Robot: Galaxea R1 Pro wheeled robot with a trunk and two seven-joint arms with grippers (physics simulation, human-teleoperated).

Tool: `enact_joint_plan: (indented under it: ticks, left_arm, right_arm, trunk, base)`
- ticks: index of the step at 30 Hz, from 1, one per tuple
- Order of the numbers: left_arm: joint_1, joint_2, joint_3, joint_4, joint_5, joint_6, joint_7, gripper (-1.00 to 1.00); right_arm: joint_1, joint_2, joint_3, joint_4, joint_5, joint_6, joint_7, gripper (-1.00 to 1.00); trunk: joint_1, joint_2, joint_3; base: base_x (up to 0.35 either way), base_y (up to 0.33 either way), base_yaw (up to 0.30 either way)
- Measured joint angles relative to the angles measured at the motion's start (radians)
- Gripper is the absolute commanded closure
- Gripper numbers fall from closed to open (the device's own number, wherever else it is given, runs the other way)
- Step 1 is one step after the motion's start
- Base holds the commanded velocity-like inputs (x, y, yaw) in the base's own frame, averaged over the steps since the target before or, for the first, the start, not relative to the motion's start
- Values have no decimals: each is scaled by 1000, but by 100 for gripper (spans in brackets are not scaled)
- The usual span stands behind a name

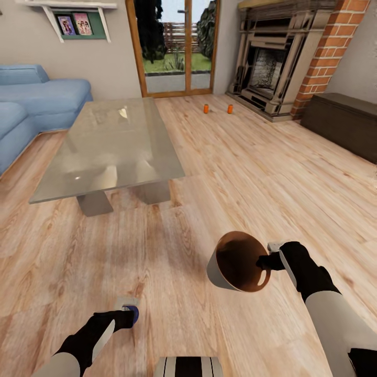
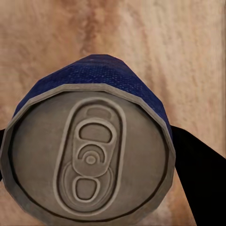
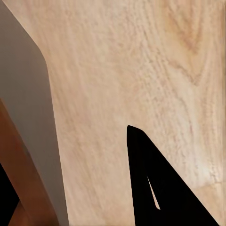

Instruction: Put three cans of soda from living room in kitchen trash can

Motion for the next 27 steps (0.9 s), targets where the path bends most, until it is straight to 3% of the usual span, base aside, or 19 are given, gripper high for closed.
enact_joint_plan:
  ticks: [20,27]
  left_arm:
    - [0,0,0,0,2,-1,0,100]
    - [0,2,0,-1,4,0,-9,100]
  right_arm:
    - [2,-3,7,0,-2,-3,1,100]
    - [2,-2,7,1,0,0,1,100]
  trunk:
    - [-9,5,77]
    - [-36,53,99]
  base:
    - [0,0,0]
    - [0,0,0]
